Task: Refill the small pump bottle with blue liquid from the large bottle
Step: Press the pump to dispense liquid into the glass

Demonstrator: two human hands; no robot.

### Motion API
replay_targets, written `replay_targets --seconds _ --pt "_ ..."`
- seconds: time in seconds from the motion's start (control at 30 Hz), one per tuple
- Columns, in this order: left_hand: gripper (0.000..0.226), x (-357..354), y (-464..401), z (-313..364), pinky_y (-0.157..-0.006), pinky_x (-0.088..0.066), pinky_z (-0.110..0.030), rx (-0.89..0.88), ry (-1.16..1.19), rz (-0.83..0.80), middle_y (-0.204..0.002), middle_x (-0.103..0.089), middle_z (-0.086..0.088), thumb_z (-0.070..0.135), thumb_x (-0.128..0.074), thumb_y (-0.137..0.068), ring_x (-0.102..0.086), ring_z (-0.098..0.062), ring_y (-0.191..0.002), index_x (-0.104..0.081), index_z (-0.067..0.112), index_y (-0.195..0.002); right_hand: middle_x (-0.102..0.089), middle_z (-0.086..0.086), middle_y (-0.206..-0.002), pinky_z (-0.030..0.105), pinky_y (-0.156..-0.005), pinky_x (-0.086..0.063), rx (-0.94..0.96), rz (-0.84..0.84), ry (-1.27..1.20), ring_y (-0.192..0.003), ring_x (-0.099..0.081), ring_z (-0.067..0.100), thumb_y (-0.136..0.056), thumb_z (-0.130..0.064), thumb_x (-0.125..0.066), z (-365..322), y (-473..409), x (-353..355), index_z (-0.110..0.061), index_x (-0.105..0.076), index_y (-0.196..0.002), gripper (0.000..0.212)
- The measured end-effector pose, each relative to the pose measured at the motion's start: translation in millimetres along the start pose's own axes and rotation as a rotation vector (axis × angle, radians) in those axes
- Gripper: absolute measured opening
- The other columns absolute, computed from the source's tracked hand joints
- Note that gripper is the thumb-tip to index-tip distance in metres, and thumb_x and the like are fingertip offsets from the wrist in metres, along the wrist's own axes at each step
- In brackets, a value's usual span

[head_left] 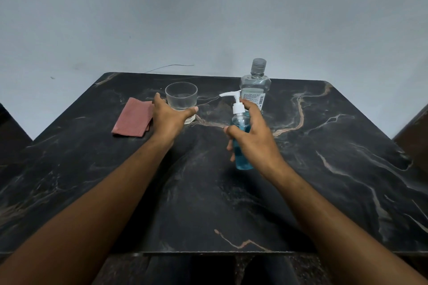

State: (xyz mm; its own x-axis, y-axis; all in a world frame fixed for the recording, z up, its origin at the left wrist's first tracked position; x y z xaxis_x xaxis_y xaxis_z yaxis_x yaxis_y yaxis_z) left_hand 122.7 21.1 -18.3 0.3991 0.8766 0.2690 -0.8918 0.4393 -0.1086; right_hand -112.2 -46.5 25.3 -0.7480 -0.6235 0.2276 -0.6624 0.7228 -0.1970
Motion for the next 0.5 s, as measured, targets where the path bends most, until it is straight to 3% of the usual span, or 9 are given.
replay_targets --seconds 0.1,0.23,0.33,0.37,0.4,0.5 --pt "0.113 -7.3 -5.7 -6.5 -0.106 -0.051 -0.042 -0.006 0.059 -0.003 -0.139 -0.060 -0.006 0.035 -0.099 -0.059 -0.061 -0.024 -0.125 -0.037 0.011 -0.151 -0.068 0.003 -0.107 0.028 -0.053 -0.059 0.035 -0.026 0.057 -0.059 -0.068 0.022 -0.091 -0.006 -0.065 -3.3 -0.1 3.0 -0.056 -0.030 -0.141 0.079" --pt "0.096 -10.8 -8.0 -8.8 -0.095 -0.055 -0.033 -0.022 0.090 0.035 -0.125 -0.067 0.000 0.036 -0.099 -0.060 -0.066 -0.018 -0.112 -0.049 0.016 -0.140 -0.074 -0.014 -0.096 0.036 -0.056 -0.063 0.071 -0.059 0.071 -0.064 -0.071 0.032 -0.090 0.001 -0.062 -6.4 1.6 5.7 -0.065 -0.019 -0.146 0.097" --pt "0.092 -8.0 -6.4 -5.1 -0.086 -0.055 -0.027 -0.001 0.093 0.073 -0.121 -0.069 0.001 0.034 -0.099 -0.059 -0.067 -0.017 -0.108 -0.054 0.018 -0.137 -0.061 0.006 -0.136 0.041 -0.051 -0.062 0.086 -0.048 0.085 -0.062 -0.068 0.038 -0.089 0.004 -0.060 -9.5 1.5 6.7 -0.065 -0.023 -0.145 0.097" --pt "0.089 -6.0 -3.8 -3.2 -0.082 -0.054 -0.024 -0.001 0.092 0.080 -0.119 -0.069 0.001 0.033 -0.099 -0.058 -0.068 -0.017 -0.107 -0.055 0.019 -0.135 -0.057 0.006 -0.141 0.041 -0.051 -0.062 0.096 -0.042 0.092 -0.062 -0.068 0.038 -0.088 0.005 -0.060 -10.3 2.1 7.9 -0.064 -0.024 -0.145 0.096" --pt "0.087 -3.3 0.5 -1.3 -0.079 -0.052 -0.022 -0.011 0.085 0.080 -0.117 -0.070 0.002 0.034 -0.099 -0.058 -0.068 -0.017 -0.106 -0.057 0.019 -0.133 -0.061 0.005 -0.135 0.040 -0.051 -0.062 0.106 -0.038 0.096 -0.060 -0.068 0.037 -0.088 0.005 -0.060 -10.1 2.7 9.5 -0.063 -0.025 -0.146 0.096" --pt "0.081 6.0 23.6 8.1 -0.076 -0.050 -0.021 -0.094 0.021 0.031 -0.113 -0.070 0.007 0.042 -0.096 -0.059 -0.067 -0.012 -0.101 -0.058 0.027 -0.129 -0.073 0.004 -0.082 0.040 -0.048 -0.060 0.121 -0.037 0.103 -0.054 -0.068 0.034 -0.087 0.005 -0.059 -7.5 5.7 17.5 -0.059 -0.029 -0.146 0.092"
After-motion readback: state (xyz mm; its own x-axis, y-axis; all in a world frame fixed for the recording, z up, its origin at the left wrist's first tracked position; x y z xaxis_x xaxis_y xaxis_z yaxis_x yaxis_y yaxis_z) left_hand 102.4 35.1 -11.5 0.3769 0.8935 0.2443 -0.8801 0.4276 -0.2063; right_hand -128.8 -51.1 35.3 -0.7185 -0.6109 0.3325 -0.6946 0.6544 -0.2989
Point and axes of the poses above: each hand's wrist, its own y-axis away from the middle knuckle, its own x-axis out of the back of the hand, z = x × y, the point moved 6 cm from there along -y, towards the middle knuckle
